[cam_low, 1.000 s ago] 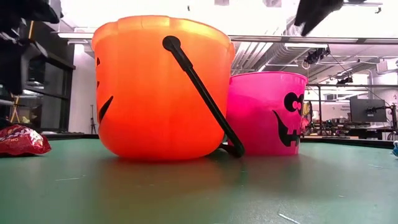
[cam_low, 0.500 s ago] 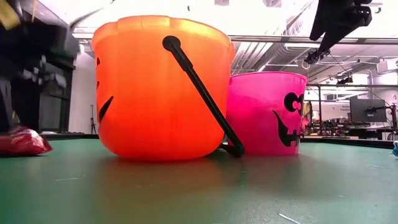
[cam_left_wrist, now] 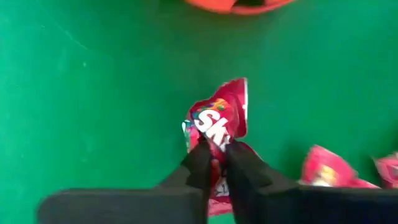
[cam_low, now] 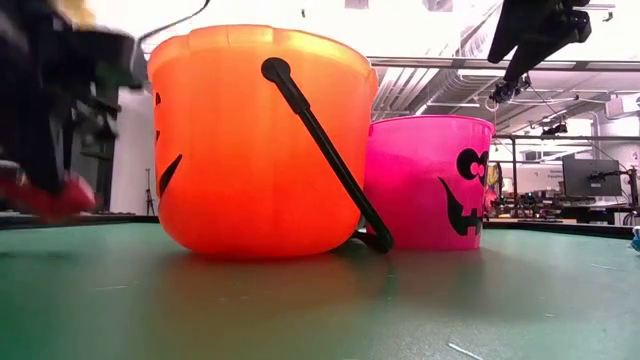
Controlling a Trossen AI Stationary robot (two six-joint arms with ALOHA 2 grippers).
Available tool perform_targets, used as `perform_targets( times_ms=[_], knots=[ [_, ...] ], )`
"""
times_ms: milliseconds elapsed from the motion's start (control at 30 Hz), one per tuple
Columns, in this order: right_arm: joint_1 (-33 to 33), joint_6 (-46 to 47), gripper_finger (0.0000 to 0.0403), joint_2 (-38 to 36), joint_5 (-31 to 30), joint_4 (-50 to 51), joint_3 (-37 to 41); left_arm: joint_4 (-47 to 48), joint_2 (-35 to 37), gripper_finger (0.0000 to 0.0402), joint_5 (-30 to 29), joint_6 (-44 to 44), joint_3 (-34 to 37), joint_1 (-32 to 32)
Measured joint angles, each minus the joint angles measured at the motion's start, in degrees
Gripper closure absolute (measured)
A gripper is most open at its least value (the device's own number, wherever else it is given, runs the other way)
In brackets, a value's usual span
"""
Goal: Sort candy by brand, put in halloween buckets
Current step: Put the red candy into the orange bucket
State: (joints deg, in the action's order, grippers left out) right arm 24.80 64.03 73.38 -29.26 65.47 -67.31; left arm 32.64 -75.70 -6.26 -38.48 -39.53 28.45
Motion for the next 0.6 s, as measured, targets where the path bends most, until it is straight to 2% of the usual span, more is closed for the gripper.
perform_targets(
  times_ms=[100, 233, 367, 600],
  knots=[
    [0.00, 0.00, 0.0144, 0.00, 0.24, 0.00, 0.00, 7.74, 5.24, 0.0379, -1.83, 0.15, -3.64, 0.02],
    [0.00, 0.00, 0.0144, 0.00, 0.20, 0.00, 0.00, 13.90, 13.16, 0.0391, -8.77, 0.40, -9.68, 0.02],
    [0.00, 0.00, 0.0144, 0.00, -1.58, -0.32, 0.00, 8.35, 16.71, 0.0397, -15.33, 7.06, -14.47, -0.49],
    [-0.04, 0.00, 0.0144, 0.00, -3.58, -0.97, 0.00, -6.47, 8.17, 0.0390, -10.79, 20.25, -16.04, -2.83]
  ],
)
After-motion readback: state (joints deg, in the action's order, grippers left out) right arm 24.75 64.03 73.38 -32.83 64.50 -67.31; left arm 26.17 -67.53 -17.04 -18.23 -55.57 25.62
